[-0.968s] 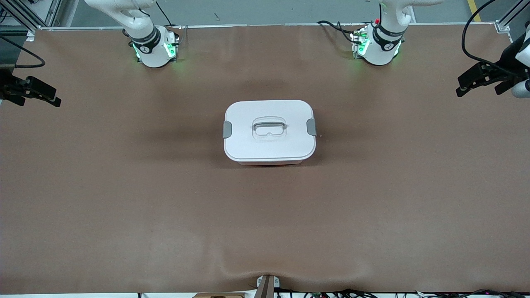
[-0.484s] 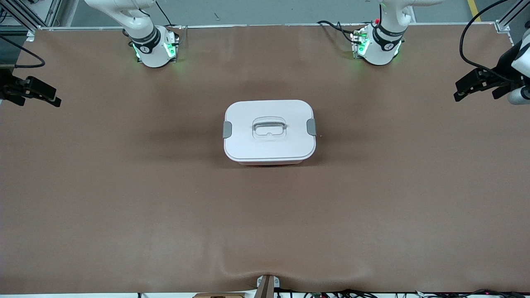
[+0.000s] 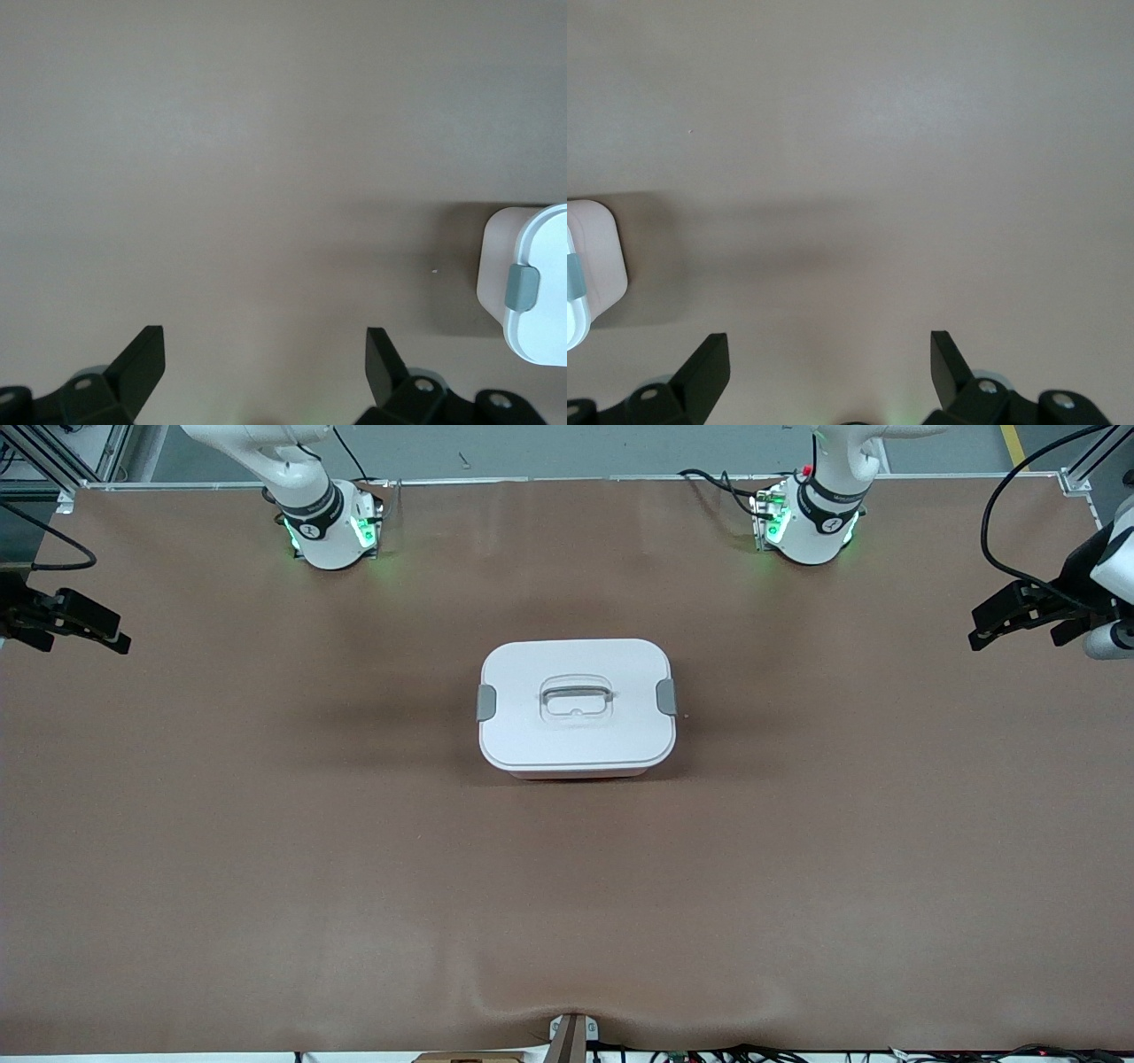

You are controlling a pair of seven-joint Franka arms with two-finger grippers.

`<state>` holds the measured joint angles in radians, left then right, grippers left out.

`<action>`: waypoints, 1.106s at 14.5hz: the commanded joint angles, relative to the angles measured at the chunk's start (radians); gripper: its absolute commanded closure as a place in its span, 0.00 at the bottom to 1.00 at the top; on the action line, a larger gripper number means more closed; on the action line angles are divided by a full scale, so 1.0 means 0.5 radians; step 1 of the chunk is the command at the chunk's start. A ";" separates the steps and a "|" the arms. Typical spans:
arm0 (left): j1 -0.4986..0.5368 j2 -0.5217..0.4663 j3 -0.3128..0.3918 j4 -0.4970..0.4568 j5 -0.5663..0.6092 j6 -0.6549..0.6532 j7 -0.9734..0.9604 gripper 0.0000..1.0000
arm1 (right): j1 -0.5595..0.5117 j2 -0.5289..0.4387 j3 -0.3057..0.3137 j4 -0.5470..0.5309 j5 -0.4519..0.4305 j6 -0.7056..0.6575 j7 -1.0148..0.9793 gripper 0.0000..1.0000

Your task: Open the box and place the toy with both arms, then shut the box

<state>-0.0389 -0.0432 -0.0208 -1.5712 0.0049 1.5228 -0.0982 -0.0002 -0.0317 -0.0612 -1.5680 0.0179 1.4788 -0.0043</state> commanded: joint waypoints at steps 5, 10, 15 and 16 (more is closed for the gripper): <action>0.001 0.013 0.005 0.050 -0.022 -0.024 0.049 0.00 | 0.013 -0.004 -0.003 0.022 -0.030 -0.022 0.027 0.00; -0.005 0.013 0.005 0.047 -0.028 -0.027 0.019 0.00 | 0.013 -0.004 -0.003 0.019 -0.030 -0.022 0.027 0.00; -0.014 0.013 0.002 0.047 -0.037 -0.027 0.009 0.00 | 0.010 -0.004 -0.003 0.022 -0.030 -0.022 0.027 0.00; -0.014 0.013 0.002 0.050 -0.037 -0.027 0.009 0.00 | 0.010 -0.004 -0.003 0.022 -0.030 -0.022 0.027 0.00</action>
<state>-0.0427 -0.0432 -0.0230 -1.5695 0.0048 1.5225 -0.0976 -0.0002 -0.0317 -0.0612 -1.5680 0.0179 1.4788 -0.0044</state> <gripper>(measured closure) 0.000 0.000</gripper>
